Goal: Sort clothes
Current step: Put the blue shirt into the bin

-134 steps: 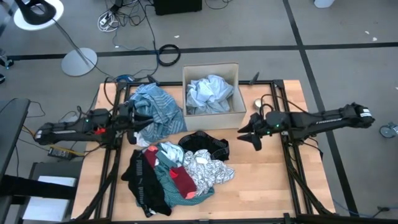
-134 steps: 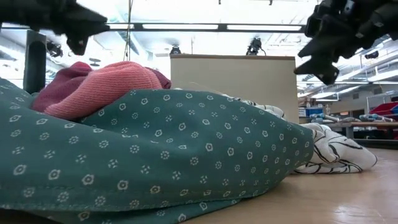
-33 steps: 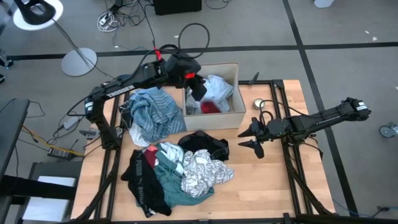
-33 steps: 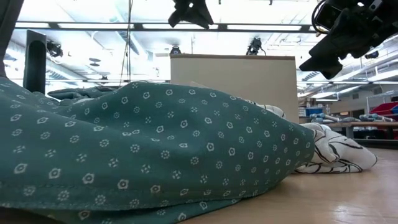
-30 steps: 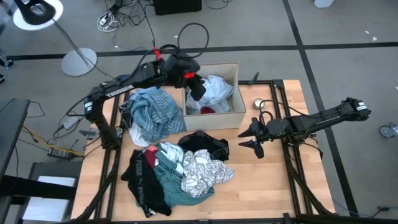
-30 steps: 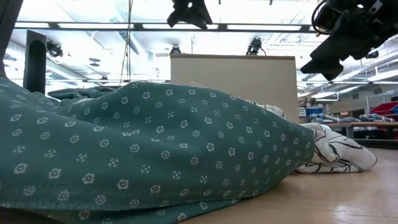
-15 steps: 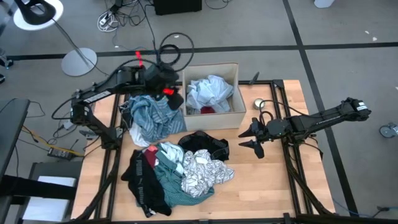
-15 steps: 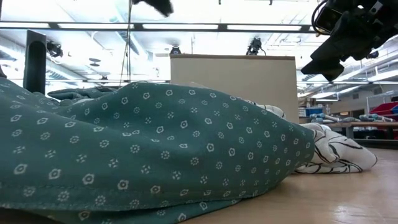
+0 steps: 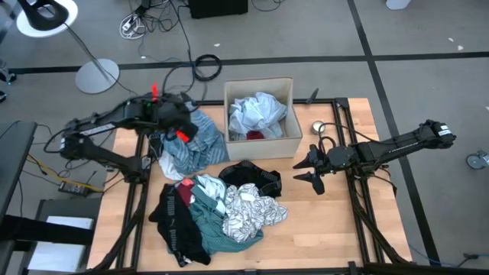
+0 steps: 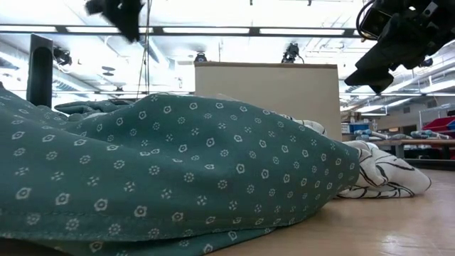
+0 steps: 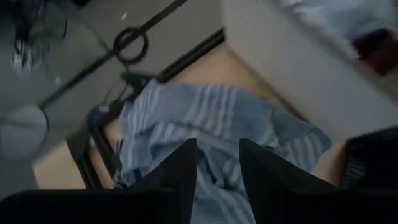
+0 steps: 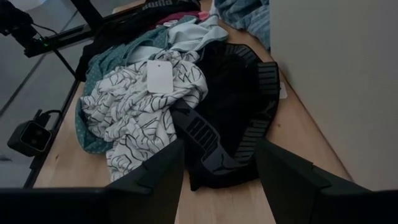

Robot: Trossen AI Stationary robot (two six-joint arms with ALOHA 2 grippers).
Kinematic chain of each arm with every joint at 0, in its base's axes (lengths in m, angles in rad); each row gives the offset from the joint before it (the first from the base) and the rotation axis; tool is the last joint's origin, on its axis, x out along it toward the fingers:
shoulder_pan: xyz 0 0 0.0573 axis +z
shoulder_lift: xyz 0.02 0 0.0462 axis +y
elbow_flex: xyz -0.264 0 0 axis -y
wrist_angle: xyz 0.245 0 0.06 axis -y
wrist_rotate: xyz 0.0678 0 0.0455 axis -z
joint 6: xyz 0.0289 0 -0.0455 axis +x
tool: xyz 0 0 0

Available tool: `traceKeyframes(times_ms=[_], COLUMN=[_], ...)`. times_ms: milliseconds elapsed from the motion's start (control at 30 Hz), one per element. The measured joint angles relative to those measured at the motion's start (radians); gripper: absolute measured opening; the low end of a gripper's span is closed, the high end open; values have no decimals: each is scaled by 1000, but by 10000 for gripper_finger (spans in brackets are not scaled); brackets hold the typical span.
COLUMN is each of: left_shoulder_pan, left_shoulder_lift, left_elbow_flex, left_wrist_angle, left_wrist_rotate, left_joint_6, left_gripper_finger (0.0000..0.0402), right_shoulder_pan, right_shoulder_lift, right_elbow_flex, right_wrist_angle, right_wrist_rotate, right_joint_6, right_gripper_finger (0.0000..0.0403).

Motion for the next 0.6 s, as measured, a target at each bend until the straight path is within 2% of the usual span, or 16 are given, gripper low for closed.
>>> traceKeyframes(times_ms=[133, 233, 433, 600], left_shoulder_pan=[59, 116, 250, 356], left_shoulder_lift=[-120, -160, -122, -58], left_elbow_flex=[-210, -328, -463, -507], left_wrist_angle=[134, 235, 438, 498], left_wrist_rotate=[50, 67, 171, 180], left_joint_6=[-85, -102, -16, 3], left_gripper_finger=[127, 127, 127, 127], right_shoulder_pan=[0, 0, 0, 0], right_shoulder_lift=[0, 0, 0, 0], right_elbow_flex=[0, 0, 0, 0], right_wrist_angle=[-8, -8, -8, -7], right_wrist_rotate=[0, 0, 30, 45], right_joint_6=[0, -4, -10, -12], right_gripper_finger=[197, 197, 197, 197])
